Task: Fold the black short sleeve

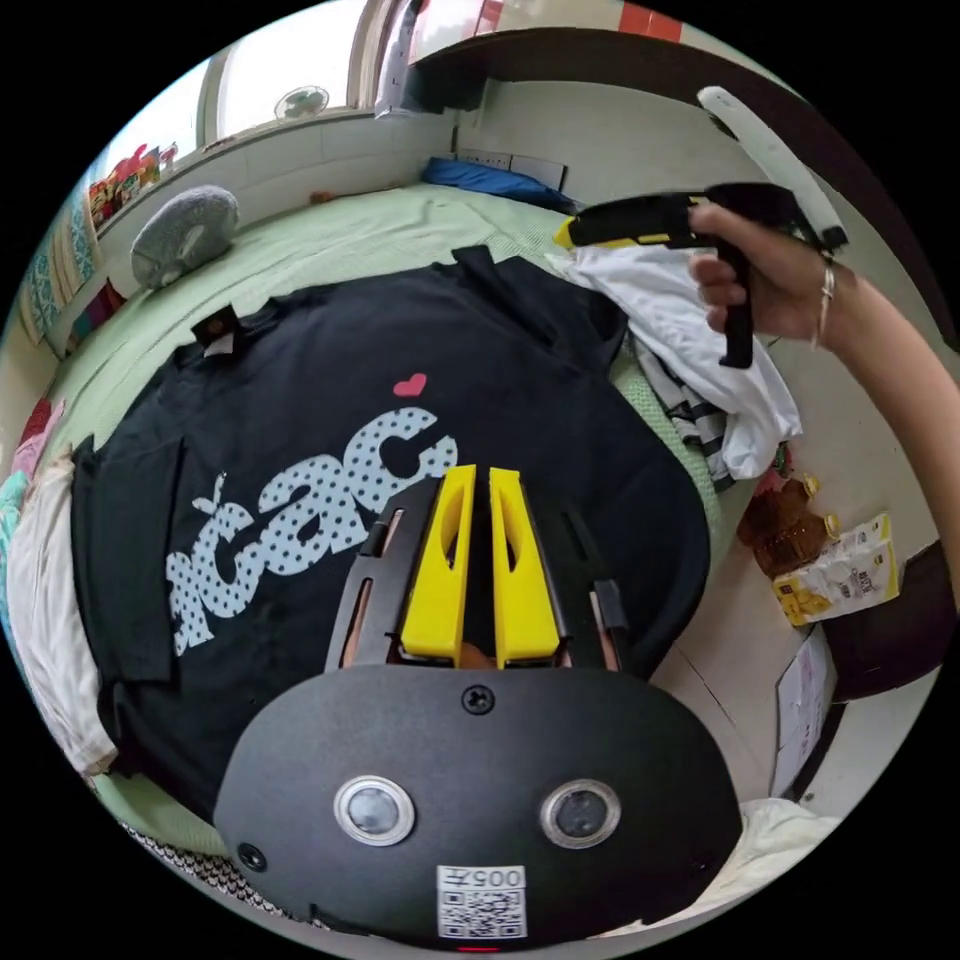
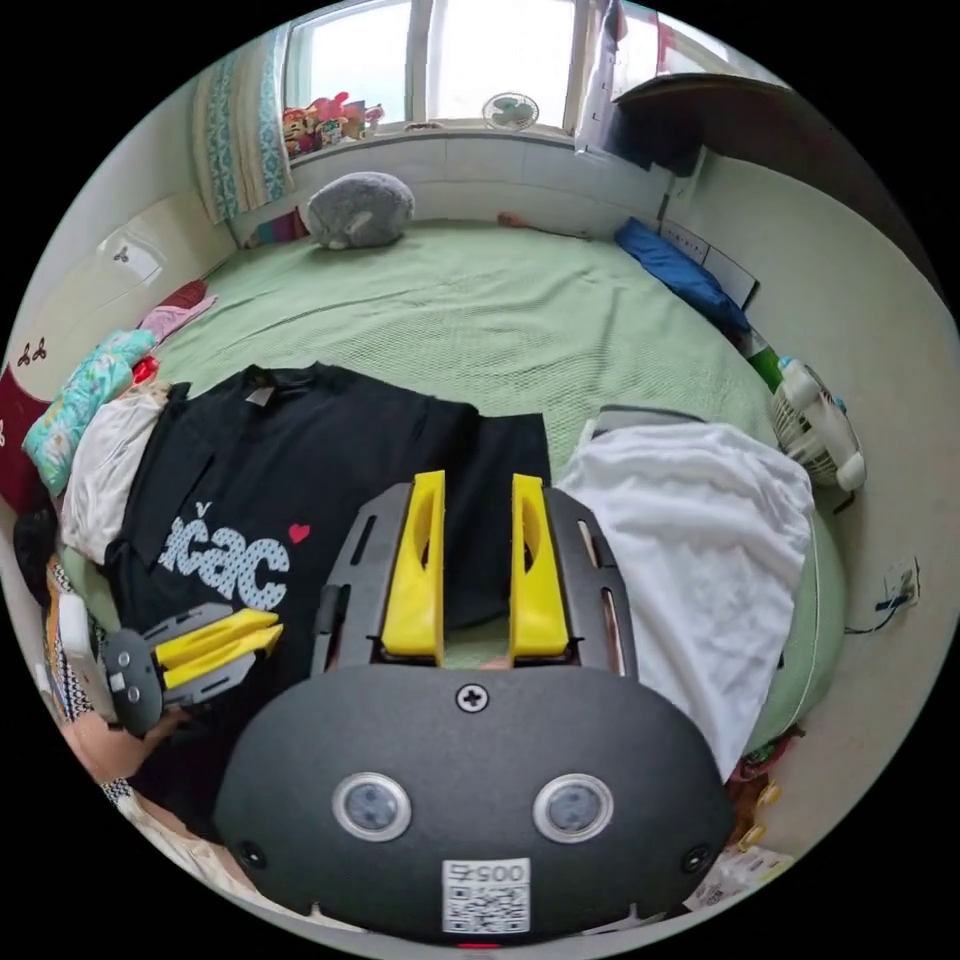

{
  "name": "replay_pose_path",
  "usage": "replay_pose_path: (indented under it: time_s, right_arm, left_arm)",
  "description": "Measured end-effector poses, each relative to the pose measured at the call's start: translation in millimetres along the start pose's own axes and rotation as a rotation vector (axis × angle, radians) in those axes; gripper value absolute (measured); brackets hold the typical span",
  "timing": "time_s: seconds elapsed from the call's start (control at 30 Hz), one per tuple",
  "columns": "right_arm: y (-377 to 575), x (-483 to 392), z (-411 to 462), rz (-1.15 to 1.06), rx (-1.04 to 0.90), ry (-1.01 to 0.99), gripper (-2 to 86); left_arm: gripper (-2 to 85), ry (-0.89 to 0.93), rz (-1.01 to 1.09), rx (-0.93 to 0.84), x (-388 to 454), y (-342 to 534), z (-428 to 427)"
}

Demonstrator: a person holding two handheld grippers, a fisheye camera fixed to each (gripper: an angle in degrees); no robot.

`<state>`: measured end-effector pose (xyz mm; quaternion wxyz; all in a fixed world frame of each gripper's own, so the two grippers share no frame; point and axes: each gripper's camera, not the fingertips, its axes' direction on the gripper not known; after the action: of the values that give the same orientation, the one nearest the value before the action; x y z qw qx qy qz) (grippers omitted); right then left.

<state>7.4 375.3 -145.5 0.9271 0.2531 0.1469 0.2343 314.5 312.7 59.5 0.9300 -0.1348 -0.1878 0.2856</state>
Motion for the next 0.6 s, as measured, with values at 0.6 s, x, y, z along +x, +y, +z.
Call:
replay_pose_path:
  time_s: [0.6]
  right_arm:
    - [-44,30,61,0.216,-0.058,0.183,-1.0]
  left_arm:
    - [4.4,0.040,-0.042,0.027,-30,-33,34]
